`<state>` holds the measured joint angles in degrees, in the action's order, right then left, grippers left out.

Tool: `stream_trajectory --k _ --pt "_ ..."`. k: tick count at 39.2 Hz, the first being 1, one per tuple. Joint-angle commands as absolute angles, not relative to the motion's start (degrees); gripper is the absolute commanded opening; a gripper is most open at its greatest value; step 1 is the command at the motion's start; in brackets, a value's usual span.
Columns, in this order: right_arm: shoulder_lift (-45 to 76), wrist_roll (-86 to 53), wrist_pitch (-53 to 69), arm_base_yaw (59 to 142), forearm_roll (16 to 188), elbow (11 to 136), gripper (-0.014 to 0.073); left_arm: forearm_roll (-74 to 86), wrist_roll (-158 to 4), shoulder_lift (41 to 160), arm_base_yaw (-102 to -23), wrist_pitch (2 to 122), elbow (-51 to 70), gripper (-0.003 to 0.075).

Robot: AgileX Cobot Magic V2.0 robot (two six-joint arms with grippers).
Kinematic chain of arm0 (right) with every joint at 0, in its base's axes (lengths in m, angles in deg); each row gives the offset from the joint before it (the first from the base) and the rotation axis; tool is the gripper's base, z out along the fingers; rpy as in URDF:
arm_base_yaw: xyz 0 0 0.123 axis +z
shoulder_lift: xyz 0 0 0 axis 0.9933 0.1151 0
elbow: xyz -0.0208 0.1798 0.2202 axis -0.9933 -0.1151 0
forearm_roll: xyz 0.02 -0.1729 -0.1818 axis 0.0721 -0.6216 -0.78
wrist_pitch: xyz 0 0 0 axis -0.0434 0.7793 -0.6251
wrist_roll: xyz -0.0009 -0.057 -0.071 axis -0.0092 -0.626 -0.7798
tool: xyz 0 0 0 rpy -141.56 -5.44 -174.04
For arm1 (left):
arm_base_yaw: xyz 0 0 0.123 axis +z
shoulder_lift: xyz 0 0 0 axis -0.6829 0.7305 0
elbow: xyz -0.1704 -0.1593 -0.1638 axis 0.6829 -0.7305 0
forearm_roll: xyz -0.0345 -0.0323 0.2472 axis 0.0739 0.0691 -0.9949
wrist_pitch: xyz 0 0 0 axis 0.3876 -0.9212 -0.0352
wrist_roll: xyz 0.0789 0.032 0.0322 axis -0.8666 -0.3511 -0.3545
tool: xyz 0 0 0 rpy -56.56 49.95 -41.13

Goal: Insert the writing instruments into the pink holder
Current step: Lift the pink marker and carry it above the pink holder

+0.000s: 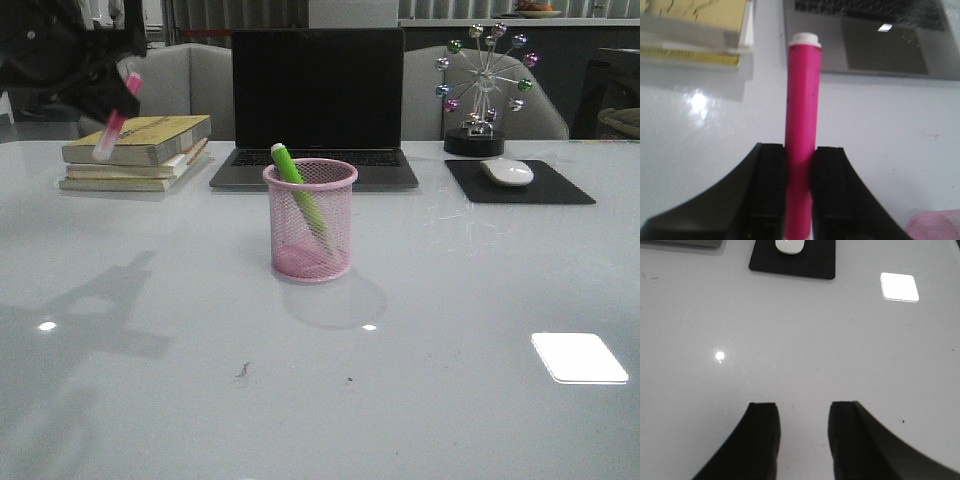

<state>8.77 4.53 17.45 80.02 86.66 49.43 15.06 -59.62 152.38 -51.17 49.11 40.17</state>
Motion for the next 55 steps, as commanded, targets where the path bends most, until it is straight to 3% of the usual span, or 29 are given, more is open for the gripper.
stream_trajectory --k 1,15,29,43,55 --pt "7.9 4.2 13.3 79.6 86.6 50.9 0.0371 16.9 -60.7 146.7 -54.0 55.3 42.1 0.0099" --pt "7.9 4.2 12.9 79.6 86.6 50.9 0.0371 16.6 -63.5 145.1 -69.2 74.7 41.4 0.01" --pt "7.9 4.2 12.9 79.6 86.6 50.9 0.0371 15.8 -62.9 146.7 -82.6 105.8 30.4 0.01" --pt "7.9 4.2 12.9 79.6 86.6 50.9 0.0371 7.3 -51.9 153.0 -85.7 121.8 22.9 0.01" --pt "7.9 4.2 12.9 79.6 86.6 50.9 0.0371 4.3 -47.0 154.8 -85.7 123.4 22.2 0.0099"
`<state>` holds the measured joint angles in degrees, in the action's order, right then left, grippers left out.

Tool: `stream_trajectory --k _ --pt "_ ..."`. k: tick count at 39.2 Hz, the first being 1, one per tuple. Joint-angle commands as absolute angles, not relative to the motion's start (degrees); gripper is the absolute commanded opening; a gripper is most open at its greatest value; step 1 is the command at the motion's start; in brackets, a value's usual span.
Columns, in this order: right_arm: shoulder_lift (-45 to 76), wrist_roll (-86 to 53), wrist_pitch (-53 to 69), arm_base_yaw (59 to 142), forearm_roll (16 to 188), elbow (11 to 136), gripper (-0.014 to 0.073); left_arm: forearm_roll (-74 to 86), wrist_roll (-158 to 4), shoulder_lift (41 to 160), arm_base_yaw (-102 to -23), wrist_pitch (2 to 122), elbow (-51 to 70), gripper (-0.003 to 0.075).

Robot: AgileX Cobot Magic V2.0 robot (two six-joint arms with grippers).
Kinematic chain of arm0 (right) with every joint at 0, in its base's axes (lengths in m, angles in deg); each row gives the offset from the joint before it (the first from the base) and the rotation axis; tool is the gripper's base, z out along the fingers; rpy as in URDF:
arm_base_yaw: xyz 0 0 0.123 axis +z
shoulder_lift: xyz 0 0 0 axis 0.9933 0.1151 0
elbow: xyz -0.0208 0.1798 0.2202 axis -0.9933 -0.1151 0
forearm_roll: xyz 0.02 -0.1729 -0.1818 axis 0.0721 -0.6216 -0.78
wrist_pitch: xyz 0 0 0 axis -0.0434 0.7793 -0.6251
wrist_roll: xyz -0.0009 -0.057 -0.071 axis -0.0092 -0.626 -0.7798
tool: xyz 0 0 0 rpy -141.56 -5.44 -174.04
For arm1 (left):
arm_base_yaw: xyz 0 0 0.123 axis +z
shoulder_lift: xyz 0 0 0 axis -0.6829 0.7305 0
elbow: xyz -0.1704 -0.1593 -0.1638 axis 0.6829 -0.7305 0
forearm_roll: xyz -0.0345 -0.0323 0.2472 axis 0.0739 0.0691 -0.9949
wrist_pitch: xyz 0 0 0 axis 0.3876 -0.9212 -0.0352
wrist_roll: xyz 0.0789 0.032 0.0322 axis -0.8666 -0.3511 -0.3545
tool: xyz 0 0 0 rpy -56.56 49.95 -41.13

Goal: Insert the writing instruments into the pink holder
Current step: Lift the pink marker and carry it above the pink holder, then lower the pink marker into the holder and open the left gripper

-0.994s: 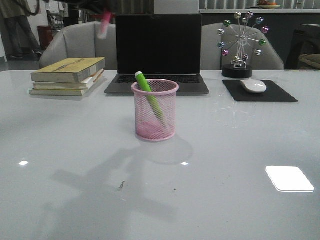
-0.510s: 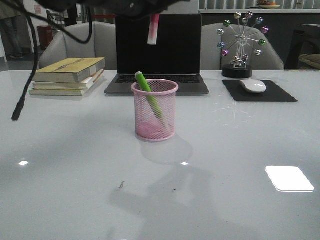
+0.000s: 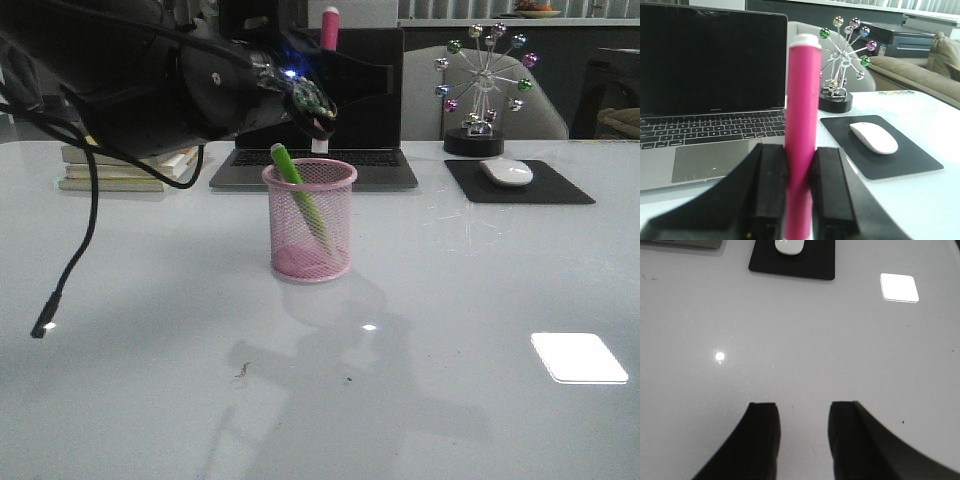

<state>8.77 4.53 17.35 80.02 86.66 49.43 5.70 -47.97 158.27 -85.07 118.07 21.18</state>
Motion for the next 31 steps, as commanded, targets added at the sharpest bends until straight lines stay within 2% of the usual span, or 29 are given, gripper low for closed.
stream_trajectory --k 1,31 --pt "7.9 4.2 12.9 79.6 86.6 50.9 0.0371 4.3 -47.0 154.8 -85.7 123.3 22.1 0.0099" --pt "7.9 4.2 12.8 79.6 86.6 50.9 0.0371 4.2 -46.8 154.8 -85.7 124.0 15.0 0.0106"
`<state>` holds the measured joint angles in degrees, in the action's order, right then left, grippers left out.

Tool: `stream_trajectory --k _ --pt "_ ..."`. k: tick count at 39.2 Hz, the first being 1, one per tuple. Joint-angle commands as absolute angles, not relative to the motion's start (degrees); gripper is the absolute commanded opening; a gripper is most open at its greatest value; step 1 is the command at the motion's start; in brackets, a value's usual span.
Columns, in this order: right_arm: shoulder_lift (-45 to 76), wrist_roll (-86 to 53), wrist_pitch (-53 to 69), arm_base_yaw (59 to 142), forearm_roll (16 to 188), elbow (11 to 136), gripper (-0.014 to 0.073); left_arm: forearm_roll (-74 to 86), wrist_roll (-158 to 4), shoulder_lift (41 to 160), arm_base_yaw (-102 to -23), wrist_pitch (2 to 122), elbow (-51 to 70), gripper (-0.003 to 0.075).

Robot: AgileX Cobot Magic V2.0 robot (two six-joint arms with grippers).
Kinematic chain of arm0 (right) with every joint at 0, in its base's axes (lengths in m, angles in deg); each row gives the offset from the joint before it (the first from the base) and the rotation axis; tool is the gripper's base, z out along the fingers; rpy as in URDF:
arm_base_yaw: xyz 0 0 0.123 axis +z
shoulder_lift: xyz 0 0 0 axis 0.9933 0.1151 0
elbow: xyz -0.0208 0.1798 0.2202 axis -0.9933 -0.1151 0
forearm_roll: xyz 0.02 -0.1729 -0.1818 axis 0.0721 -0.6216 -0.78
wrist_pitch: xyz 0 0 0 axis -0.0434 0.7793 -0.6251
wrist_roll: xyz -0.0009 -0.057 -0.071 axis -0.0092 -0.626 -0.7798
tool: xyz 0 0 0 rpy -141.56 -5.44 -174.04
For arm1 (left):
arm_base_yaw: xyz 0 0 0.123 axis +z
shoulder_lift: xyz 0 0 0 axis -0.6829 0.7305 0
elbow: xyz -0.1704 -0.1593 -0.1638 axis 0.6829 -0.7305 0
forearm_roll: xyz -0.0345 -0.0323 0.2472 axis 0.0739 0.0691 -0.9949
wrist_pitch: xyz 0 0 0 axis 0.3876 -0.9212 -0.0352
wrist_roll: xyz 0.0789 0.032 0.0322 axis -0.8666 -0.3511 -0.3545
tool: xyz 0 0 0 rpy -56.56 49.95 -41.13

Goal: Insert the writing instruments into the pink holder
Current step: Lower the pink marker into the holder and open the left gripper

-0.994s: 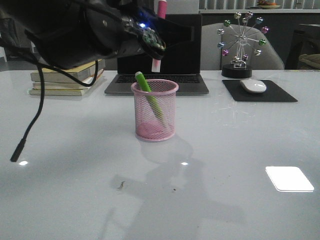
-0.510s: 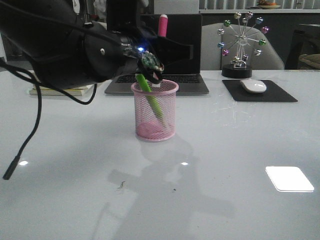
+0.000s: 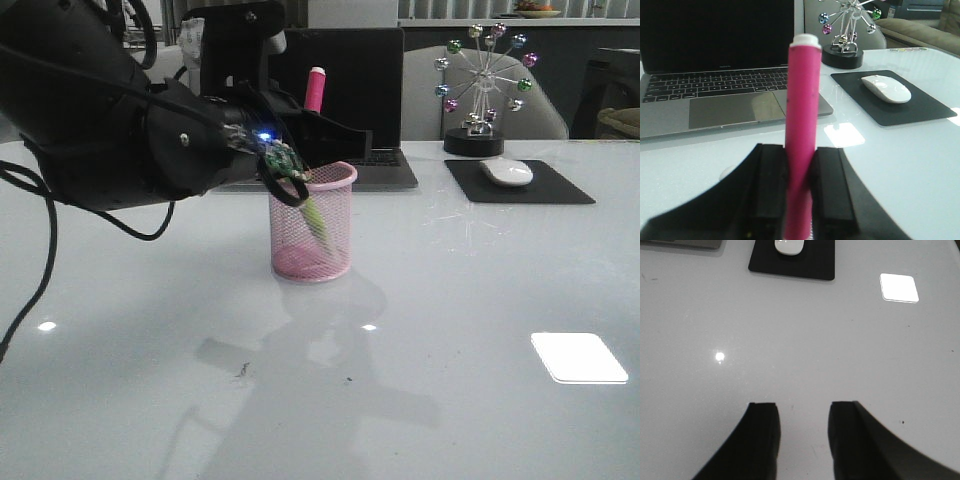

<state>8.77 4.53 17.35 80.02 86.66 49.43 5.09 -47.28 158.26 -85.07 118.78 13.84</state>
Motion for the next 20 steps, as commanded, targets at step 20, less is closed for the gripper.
stream_trajectory --k 20 --pt "7.9 4.2 12.8 79.6 86.6 50.9 0.0371 3.4 -46.4 155.1 -85.7 123.7 15.0 0.0396"
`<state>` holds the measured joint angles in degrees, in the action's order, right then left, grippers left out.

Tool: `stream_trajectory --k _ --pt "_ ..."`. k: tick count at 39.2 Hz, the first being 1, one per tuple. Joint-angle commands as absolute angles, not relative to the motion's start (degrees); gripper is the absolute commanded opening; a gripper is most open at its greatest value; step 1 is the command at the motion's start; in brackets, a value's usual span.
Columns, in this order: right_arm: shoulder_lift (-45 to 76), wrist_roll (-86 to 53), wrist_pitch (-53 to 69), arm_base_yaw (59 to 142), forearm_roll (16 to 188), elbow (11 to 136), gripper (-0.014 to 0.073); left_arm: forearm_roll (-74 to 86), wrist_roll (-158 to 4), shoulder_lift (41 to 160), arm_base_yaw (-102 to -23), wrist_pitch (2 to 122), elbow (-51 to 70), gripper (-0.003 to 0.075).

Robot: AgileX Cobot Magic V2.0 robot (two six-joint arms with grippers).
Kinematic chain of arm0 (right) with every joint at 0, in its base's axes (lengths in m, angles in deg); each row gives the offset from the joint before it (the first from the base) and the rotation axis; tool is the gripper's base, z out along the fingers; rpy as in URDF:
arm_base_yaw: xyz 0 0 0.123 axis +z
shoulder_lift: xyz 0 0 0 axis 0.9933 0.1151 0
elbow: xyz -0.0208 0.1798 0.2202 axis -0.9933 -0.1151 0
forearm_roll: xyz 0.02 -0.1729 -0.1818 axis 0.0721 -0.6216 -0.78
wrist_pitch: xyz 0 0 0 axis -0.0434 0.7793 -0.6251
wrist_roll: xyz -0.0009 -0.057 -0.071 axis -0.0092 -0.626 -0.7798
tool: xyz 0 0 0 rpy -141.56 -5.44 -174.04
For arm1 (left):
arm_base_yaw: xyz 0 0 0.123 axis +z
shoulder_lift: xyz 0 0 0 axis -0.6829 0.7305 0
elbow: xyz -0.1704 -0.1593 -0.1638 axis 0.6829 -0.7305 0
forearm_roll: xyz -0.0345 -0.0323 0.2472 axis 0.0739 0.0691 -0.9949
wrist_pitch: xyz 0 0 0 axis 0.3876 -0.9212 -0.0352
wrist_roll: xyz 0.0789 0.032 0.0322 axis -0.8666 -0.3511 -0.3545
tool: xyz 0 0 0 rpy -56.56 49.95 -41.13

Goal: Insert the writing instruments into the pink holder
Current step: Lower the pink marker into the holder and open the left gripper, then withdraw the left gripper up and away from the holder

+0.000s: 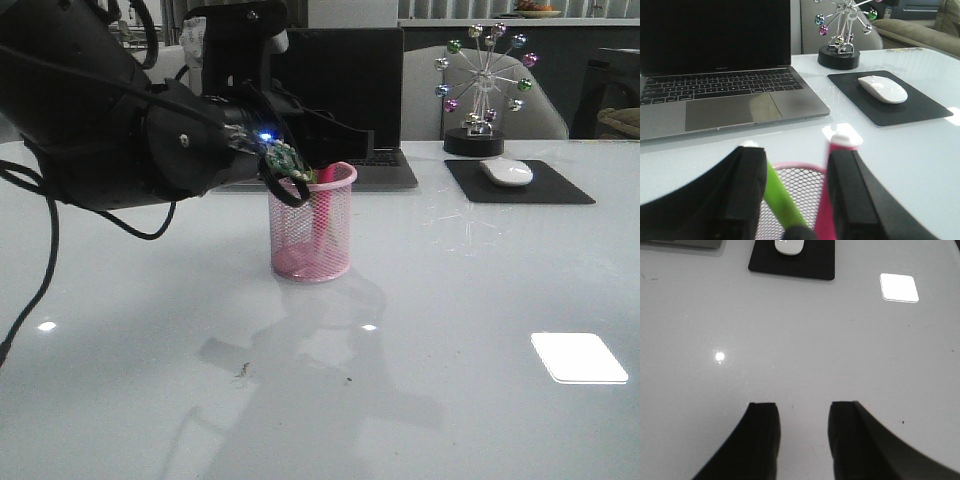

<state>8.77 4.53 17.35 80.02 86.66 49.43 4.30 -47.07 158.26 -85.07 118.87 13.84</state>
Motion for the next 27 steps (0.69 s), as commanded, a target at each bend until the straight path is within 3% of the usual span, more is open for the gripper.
stream_trajectory --k 1,6,15,27 --pt "7.9 4.2 12.8 79.6 86.6 50.9 0.0371 3.2 -46.4 155.1 -85.7 124.1 15.0 0.0396" --pt "7.9 4.2 12.8 79.6 86.6 50.9 0.0371 1.5 -46.8 154.5 -85.5 129.0 15.0 0.0396" --pt "7.9 4.2 12.7 79.6 86.6 50.9 0.0371 1.5 -51.6 147.9 -81.6 124.0 15.1 0.0396" --pt "7.9 4.1 12.7 79.6 86.6 50.9 0.0371 1.5 -57.2 130.9 -71.9 105.3 15.1 0.0393"
